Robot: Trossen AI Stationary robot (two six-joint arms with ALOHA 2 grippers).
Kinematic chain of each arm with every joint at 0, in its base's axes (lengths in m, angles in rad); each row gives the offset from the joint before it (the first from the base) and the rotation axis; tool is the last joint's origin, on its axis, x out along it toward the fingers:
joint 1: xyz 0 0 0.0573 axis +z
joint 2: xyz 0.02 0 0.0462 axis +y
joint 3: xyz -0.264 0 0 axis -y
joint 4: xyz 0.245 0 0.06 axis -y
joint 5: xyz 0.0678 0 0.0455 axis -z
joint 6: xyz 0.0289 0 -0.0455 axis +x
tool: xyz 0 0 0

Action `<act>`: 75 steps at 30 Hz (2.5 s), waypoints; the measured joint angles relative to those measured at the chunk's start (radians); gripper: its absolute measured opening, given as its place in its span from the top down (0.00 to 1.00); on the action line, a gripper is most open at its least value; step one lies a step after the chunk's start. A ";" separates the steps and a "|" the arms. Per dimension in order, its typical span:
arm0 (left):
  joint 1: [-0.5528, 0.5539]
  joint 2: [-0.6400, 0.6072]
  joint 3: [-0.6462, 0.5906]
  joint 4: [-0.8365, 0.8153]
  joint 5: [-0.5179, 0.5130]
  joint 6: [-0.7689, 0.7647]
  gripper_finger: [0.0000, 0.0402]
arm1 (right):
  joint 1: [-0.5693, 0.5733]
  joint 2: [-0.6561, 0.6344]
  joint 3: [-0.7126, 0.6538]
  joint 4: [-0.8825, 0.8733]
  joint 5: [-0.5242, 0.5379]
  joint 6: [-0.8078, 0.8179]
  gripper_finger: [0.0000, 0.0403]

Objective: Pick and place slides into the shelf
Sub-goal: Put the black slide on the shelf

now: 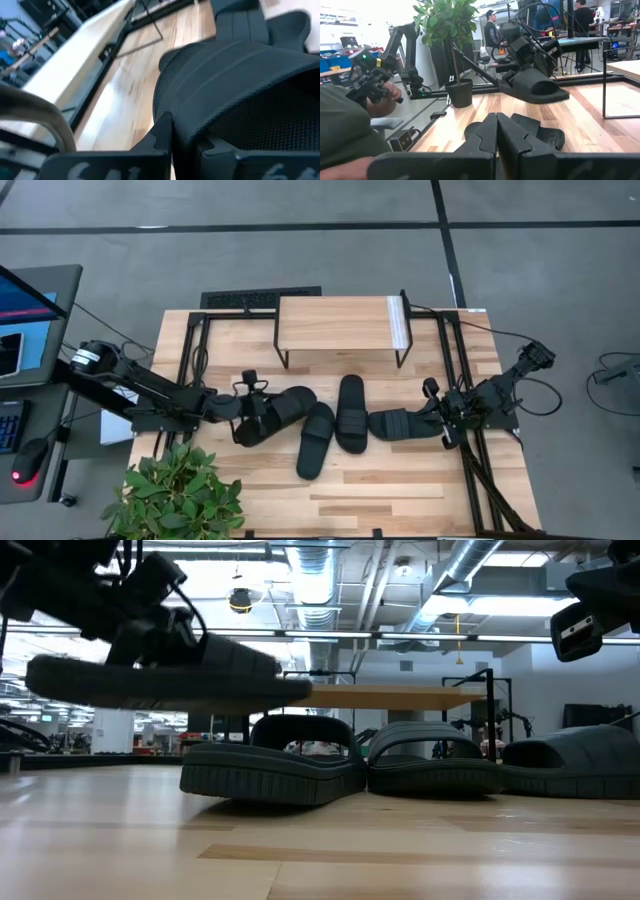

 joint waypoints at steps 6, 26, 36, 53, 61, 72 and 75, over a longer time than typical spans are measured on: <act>0.005 -0.007 0.054 -0.002 0.000 0.087 1.00 | 0.000 0.000 0.000 0.000 0.000 0.000 1.00; 0.166 -0.007 0.201 0.080 0.199 0.212 1.00 | 0.000 0.000 0.000 0.000 0.000 0.000 1.00; 0.283 -0.007 0.291 0.080 0.304 0.208 1.00 | 0.000 0.000 0.000 0.000 0.000 0.000 1.00; 0.430 0.046 0.496 0.130 0.373 0.027 1.00 | 0.000 0.000 0.000 0.000 0.000 0.000 1.00; 0.430 0.233 0.748 -0.034 0.225 0.066 1.00 | 0.000 0.000 0.000 0.000 0.000 0.000 1.00; 0.469 0.500 1.217 -0.528 -0.002 0.139 1.00 | 0.000 0.000 0.000 0.000 0.003 0.000 1.00; 0.498 0.547 1.320 -0.657 -0.033 0.132 1.00 | 0.000 0.000 0.000 -0.002 0.003 0.000 1.00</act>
